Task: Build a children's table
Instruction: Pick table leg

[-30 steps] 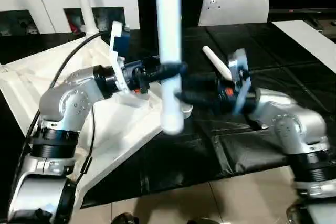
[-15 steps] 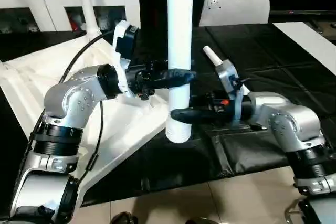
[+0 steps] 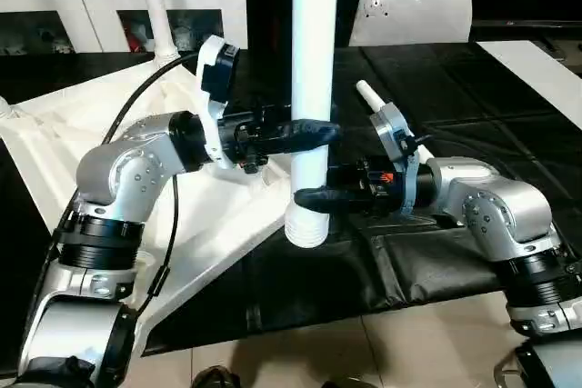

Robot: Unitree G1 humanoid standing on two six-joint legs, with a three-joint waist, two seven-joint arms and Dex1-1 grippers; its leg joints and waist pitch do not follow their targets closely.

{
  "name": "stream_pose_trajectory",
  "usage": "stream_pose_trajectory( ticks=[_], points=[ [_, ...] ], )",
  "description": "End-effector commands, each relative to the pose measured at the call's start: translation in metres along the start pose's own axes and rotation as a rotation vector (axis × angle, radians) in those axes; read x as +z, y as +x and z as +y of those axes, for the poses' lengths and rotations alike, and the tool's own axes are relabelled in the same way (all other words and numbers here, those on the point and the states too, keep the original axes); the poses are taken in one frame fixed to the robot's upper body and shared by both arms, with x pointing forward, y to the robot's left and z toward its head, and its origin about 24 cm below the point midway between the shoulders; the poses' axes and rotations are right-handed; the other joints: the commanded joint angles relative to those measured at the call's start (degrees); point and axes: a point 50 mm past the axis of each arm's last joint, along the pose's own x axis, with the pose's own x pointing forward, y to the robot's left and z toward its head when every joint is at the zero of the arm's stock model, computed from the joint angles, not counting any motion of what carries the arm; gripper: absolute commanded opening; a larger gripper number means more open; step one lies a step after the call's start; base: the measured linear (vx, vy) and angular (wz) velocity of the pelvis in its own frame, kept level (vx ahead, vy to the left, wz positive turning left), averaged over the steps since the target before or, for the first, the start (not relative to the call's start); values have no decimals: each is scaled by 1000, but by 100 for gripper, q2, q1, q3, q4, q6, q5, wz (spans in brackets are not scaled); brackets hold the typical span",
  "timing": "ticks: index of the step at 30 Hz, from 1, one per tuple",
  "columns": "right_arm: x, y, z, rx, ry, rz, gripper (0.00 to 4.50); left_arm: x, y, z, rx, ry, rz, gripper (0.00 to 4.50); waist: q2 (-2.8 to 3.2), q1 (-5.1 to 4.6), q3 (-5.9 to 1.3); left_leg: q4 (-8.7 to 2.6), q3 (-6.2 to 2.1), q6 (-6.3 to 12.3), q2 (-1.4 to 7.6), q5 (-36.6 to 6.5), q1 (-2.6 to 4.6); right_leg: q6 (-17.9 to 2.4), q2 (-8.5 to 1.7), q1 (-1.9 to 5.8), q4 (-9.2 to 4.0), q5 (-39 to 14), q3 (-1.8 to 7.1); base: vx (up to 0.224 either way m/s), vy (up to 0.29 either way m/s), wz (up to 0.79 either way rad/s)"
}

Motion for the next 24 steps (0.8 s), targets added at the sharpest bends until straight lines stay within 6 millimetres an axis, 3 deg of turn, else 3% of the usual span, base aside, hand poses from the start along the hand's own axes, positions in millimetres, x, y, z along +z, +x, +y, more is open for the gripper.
stream_pose_trajectory(
  ticks=[1, 5, 6, 7, 8, 9, 12, 18, 24],
  points=[
    [0, 4, 2, -4, -16, -13, 191, 7, 5, -2, -3, 12, -9, 240, -17, -6, -451, -354, -4, 42, 158, -821, 114, -1064, -376, 305, -370, -1176, 209, 0, 0, 0],
    [-3, 7, 2, -53, -30, -46, 191, 5, 3, -7, -11, 28, -2, 261, -4, -6, -454, -359, -6, 21, 160, -834, 112, -1099, -380, 303, -370, -1136, 204, 0, 0, 0],
    [-3, 9, 0, -88, -42, -64, 191, 3, 1, -5, 31, 61, 6, 283, 1, -10, -448, -368, -13, 0, 169, -883, 117, -1078, -380, 305, -373, -1178, 206, 0, 0, 0],
    [-3, 9, -1, -113, -53, -74, 191, 3, 0, -4, 58, 76, 10, 289, 42, -7, -442, -371, -24, -26, 179, -897, 113, -1059, -388, 297, -375, -1187, 212, 0, 0, 0],
    [-2, 10, -2, -131, -60, -81, 191, 2, -1, -3, 75, 82, 12, 289, 15, -27, -437, -374, -11, -55, 159, -969, 120, -1007, -375, 296, -398, -1302, 210, 0, 0, 0],
    [-2, 12, -4, -164, -75, -97, 191, 1, -3, -1, 128, 98, 10, 290, 46, -23, -438, -377, -20, -101, 172, -965, 118, -983, -382, 292, -383, -1306, 217, 0, 0, 0],
    [-1, 17, -8, -264, -95, -149, 191, -3, -8, 2, 252, 136, -3, 290, 34, -35, -443, -388, -24, -156, 173, -1014, 120, -924, -380, 291, -394, -1353, 213, 0, 0, 0],
    [-2, 21, -11, -346, -115, -174, 191, -8, -11, -1, 335, 142, -38, 290, 60, -47, -438, -401, -27, -163, 174, -1102, 126, -947, -363, 278, -387, -1230, 212, 0, 0, 0],
    [-6, 26, -13, -402, -131, -179, 191, -11, -8, 4, 507, 202, -75, 233, 40, -48, -435, -399, -25, -152, 164, -1131, 120, -811, -365, 284, -418, -1368, 224, 0, 0, 0]
  ],
)
